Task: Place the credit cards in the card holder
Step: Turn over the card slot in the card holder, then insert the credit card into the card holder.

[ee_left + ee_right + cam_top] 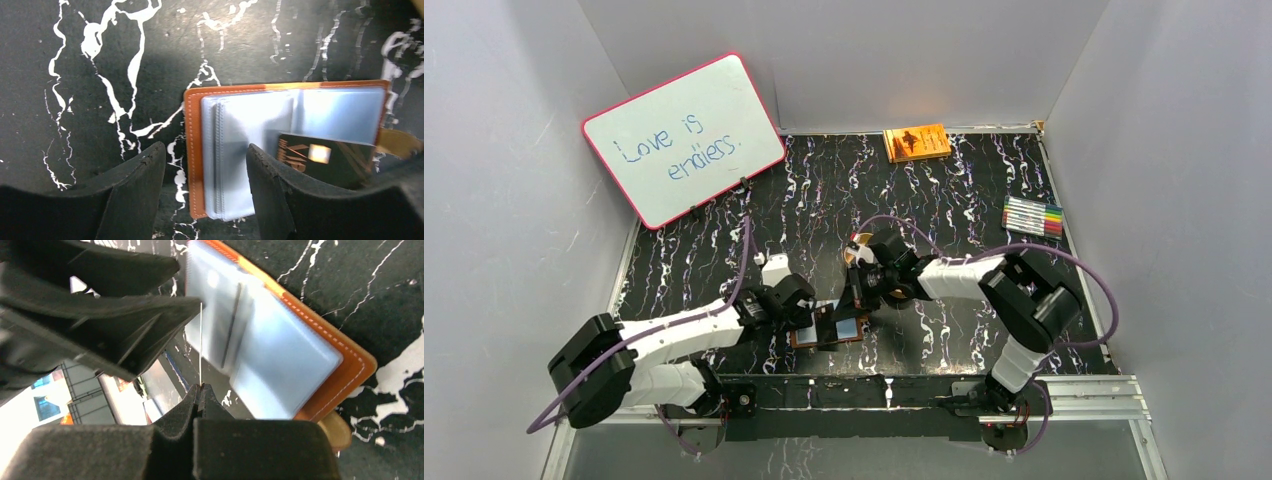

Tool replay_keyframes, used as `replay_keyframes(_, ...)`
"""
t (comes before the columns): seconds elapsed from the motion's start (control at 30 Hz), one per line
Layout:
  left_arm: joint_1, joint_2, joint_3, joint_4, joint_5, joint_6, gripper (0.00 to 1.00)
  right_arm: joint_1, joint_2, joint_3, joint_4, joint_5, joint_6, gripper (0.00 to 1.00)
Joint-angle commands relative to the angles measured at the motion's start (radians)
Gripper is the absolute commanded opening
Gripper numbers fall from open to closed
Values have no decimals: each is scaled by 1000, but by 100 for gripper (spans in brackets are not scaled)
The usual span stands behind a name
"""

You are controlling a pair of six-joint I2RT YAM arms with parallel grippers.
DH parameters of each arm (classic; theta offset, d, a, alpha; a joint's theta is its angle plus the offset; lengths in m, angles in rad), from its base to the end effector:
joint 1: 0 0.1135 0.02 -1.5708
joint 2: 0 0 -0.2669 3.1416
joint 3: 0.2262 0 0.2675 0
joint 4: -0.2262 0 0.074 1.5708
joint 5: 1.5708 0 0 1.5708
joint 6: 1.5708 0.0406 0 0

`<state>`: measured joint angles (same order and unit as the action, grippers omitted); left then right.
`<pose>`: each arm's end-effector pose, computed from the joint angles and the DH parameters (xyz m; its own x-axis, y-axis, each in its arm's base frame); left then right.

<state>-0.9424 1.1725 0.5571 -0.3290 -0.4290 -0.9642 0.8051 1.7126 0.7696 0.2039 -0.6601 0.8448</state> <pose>0.1483 -0.1753 0.1681 -0.7581 -0.2276 -0.6111 -0.0536 0.9557 -0.2895 0.2162 0.2608 0.1305 -0.9707 -0.1573 -0.1818 -0.2374 0.5097 0.8269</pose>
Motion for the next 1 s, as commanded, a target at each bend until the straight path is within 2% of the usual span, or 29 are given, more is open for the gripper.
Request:
replay_keyframes(0.0, 33, 11, -8, 21, -4, -6, 57, -26, -127, -13, -55, 1, -44, 0)
replay_keyframes(0.17, 41, -96, -19, -30, -44, -29, 58, -86, -215, -56, -73, 36, -65, 0)
replay_keyframes(0.33, 50, -177, -37, -102, -74, -71, 58, -118, -167, -46, -54, -12, -64, 0)
replay_keyframes(0.47, 55, -186, -59, -157, -87, -119, 56, -124, -109, -17, -33, -54, -57, 0)
replay_keyframes(0.67, 55, -194, -111, -194, -95, -221, 47, -127, -46, 11, -39, -101, -77, 0)
replay_keyframes(0.97, 56, -160, -140, -156, -62, -235, 46, -127, 0, 7, 3, -138, -71, 0)
